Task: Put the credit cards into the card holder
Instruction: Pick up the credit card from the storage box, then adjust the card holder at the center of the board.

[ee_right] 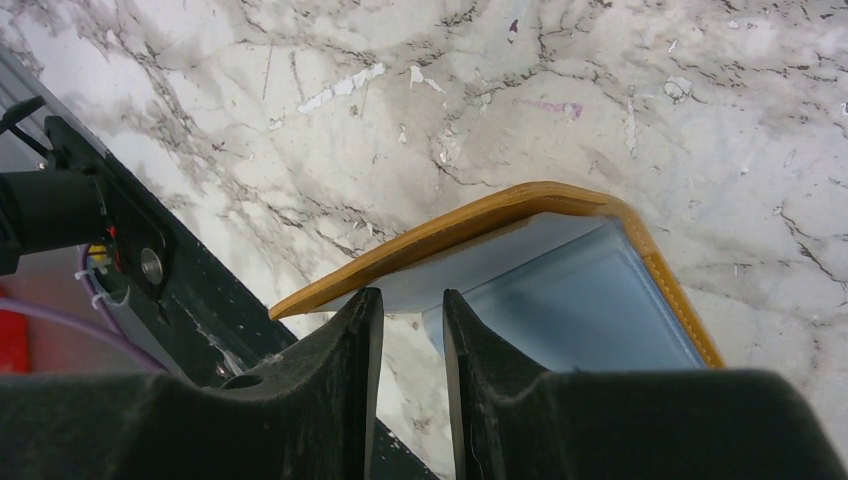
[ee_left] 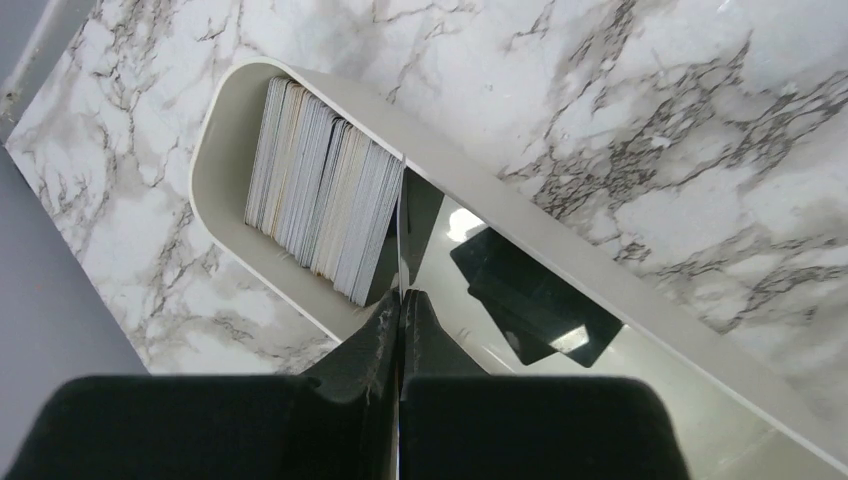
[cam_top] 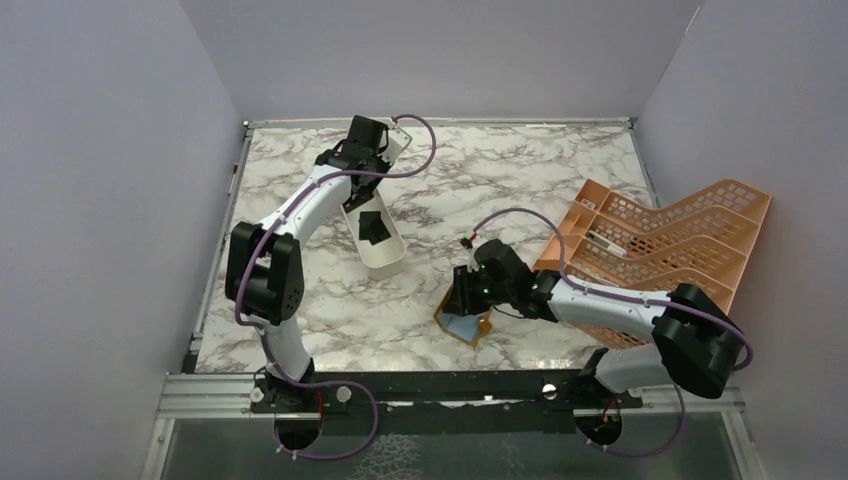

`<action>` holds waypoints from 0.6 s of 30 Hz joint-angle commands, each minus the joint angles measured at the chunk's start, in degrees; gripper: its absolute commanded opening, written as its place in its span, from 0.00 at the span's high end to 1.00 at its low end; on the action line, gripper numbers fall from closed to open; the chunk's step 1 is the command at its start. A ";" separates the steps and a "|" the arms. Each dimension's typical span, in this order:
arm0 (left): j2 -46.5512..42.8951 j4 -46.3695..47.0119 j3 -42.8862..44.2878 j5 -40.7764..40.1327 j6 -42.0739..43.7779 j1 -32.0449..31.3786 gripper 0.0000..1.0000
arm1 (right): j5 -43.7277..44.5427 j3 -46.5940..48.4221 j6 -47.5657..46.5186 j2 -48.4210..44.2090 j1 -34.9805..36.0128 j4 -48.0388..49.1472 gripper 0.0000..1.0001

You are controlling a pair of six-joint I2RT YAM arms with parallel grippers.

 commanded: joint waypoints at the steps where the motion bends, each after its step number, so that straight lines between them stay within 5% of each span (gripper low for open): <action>1: -5.37 -2.64 1.85 4.71 -10.06 -0.03 1.00 | -0.77 0.86 1.13 1.03 0.34 1.47 0.66; 7: -13.62 -1.94 -0.60 18.03 -24.86 -0.03 1.00 | 0.61 0.75 2.42 1.42 0.34 0.32 0.66; 13: -22.15 7.31 -10.73 40.01 -39.61 -0.46 1.00 | 3.15 1.47 3.97 1.00 0.34 -2.82 0.65; 18: -29.51 15.44 -20.48 44.51 -49.13 -3.64 1.00 | 4.28 2.32 4.28 1.77 0.34 -3.05 0.64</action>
